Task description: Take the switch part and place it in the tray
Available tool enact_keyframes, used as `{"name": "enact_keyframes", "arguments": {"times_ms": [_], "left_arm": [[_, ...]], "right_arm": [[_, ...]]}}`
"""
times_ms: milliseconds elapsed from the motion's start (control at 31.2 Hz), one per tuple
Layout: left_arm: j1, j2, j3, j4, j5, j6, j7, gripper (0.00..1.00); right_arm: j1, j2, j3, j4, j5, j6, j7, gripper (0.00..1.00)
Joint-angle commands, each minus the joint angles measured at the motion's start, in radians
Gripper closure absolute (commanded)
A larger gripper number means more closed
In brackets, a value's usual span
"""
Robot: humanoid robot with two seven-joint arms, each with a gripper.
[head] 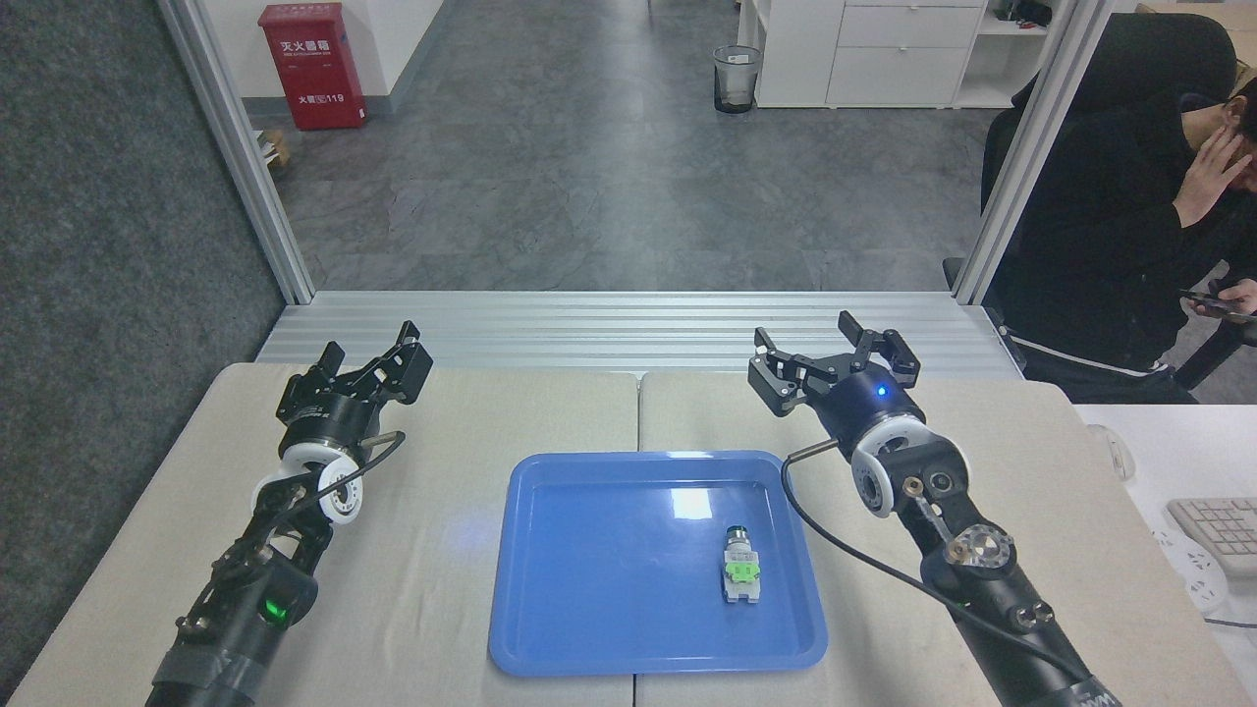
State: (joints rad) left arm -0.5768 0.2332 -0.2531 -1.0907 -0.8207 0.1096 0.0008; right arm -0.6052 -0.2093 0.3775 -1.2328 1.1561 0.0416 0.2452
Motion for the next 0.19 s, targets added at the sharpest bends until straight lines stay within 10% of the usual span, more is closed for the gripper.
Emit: {"name": "enact_keyframes", "arguments": {"times_ms": [0, 160], "left_arm": [[0.0, 0.0, 0.0, 0.0, 0.0, 0.001, 0.001, 0.0], [0.0, 0.0, 0.0, 0.0, 0.0, 0.001, 0.001, 0.0]], "right_arm": [[-0.122, -0.084, -0.071, 0.288, -0.039, -0.016, -0.036, 0.0], [-0.114, -0.119, -0.071, 0.309, -0.082, -0.026, -0.096, 0.0]]}}
